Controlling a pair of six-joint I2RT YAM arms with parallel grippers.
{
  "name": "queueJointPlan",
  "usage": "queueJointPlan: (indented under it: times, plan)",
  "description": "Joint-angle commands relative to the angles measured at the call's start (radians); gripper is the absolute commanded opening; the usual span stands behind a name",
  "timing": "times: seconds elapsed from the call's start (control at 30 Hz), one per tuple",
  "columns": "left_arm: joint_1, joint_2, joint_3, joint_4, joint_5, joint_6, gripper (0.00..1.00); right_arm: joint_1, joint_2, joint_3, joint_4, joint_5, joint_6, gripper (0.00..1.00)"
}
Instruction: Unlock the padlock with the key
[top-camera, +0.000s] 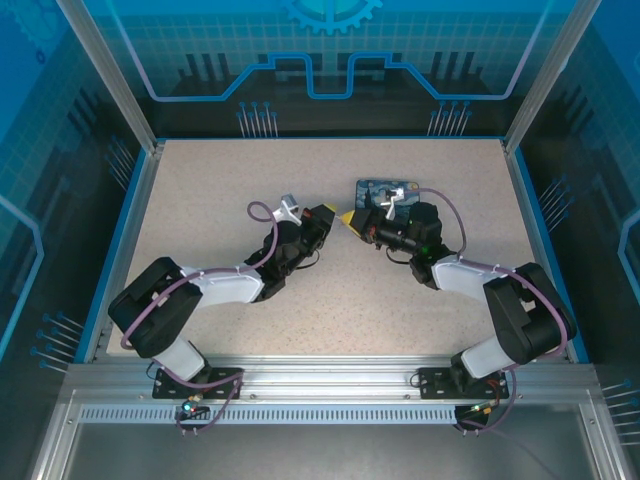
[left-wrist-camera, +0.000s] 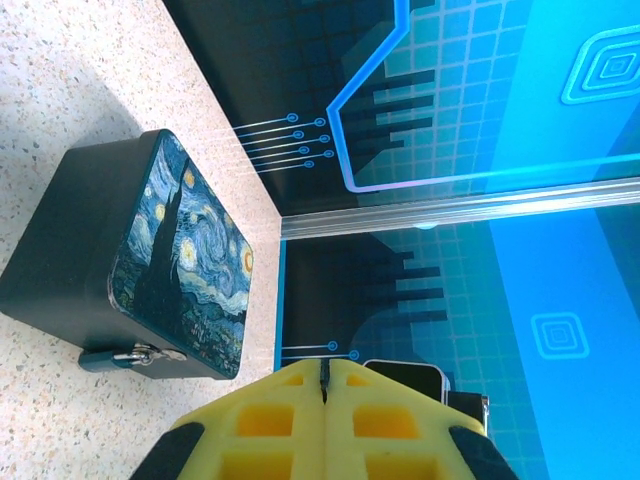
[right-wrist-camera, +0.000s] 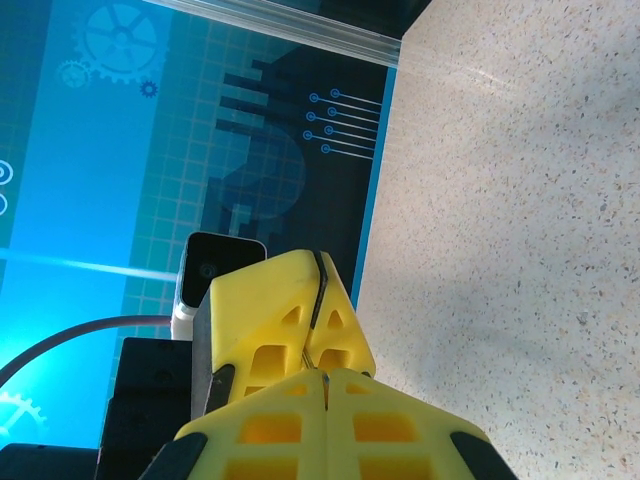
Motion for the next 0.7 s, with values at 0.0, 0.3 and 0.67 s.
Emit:
queueJointPlan:
  times: [0.0,0.3,0.67]
  plan:
    - [-0.009,-0.022,-0.017,0.011,-0.013,0.002,0.0,0.0,0.012,0.042,0.051,0.006,0.01,0.0]
    - [0.036,-0.058,0.033,-0.066,0.056,0.043,0.6,-0.047,-0.026,0.017,-0.006,-0.02,-0.022,0.0]
    - [0.184,-0.106,0.311,-0.69,0.347,0.372,0.81,-0.365,-0.067,0.178,-0.388,0.03,-0.131,0.0]
